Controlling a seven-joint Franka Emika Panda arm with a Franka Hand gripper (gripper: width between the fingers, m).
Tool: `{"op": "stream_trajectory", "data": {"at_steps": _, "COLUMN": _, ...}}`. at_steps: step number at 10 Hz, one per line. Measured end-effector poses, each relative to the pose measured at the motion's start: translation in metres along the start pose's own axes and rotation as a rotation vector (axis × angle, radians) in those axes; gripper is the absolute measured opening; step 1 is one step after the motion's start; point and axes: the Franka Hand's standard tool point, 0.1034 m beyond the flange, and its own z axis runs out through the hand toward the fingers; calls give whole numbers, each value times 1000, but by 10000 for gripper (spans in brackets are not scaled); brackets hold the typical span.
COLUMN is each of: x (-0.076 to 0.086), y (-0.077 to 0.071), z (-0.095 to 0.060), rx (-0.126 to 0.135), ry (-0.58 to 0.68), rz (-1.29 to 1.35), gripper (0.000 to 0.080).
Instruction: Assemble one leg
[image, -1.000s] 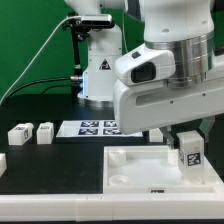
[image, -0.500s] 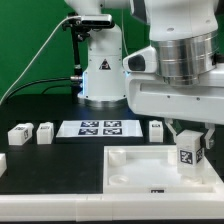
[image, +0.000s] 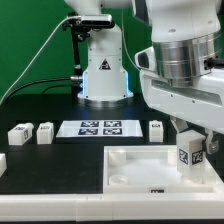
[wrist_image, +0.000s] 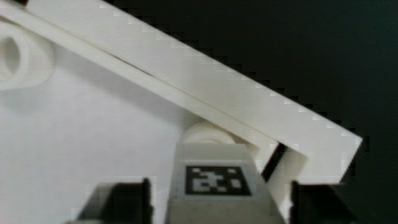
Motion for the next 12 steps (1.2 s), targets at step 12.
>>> {"op": "stream_trajectory", "data": {"at_steps": 12, "x": 11, "y": -2, "z": -3, "rx": -59, "ry": 41, "rz": -1364, "gripper": 649}}
